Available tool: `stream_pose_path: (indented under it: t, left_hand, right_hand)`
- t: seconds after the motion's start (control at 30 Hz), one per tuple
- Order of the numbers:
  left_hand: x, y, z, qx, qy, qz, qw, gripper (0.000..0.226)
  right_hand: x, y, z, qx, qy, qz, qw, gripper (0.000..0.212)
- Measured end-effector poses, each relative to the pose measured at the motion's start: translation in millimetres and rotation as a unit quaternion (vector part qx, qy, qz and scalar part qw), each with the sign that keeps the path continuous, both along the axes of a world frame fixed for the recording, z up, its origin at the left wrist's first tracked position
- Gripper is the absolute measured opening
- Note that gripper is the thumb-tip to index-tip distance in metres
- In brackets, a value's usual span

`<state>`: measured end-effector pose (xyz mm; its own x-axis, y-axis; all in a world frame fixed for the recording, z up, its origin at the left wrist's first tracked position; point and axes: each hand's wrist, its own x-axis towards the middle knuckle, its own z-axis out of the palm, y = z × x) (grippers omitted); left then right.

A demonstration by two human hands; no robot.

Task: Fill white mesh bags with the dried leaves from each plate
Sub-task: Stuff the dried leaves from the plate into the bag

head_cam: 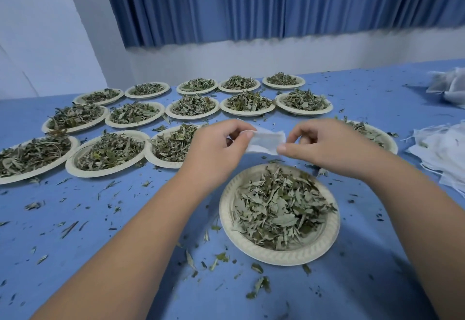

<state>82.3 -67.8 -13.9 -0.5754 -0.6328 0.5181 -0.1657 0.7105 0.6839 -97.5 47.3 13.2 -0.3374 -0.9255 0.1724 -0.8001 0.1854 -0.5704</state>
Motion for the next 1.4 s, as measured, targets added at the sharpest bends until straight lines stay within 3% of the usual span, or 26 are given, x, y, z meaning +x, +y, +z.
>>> stream_pose_path:
  t: [0.2, 0.4, 0.8, 1.0, 1.07, 1.4]
  left_hand:
    - [-0.4, -2.2, -2.5, -0.038, 0.012, 0.031, 0.999, 0.013]
    - [-2.8, -4.1, -11.6, -0.077, 0.007, 0.031, 0.997, 0.012]
    - [-1.0, -5.7, -12.6, -0.070, -0.021, 0.028, 0.997, 0.012]
    - [1.5, -4.2, -7.9, -0.013, 0.017, 0.036, 0.999, 0.014]
    - [0.3, -3.4, -10.9, -0.009, 0.023, 0.037, 0.999, 0.014]
    - [-0.3, -6.7, -22.8, -0.042, -0.002, 0.048, 0.998, 0.013]
  right_hand:
    - [14.4, 10.0, 6.7, 0.097, 0.061, 0.074, 0.991, 0.047]
    - [31.5, 11.0, -1.2, 0.183, 0.165, 0.145, 0.958, 0.064]
    - [41.8, 5.9, -4.3, 0.157, 0.194, 0.161, 0.955, 0.031]
    - [32.2, 14.0, 2.6, 0.163, 0.194, 0.120, 0.960, 0.057]
    - [33.3, 14.3, 0.2, 0.182, 0.192, 0.118, 0.957, 0.057]
    - [33.8, 11.5, -3.4, 0.120, 0.163, 0.113, 0.973, 0.021]
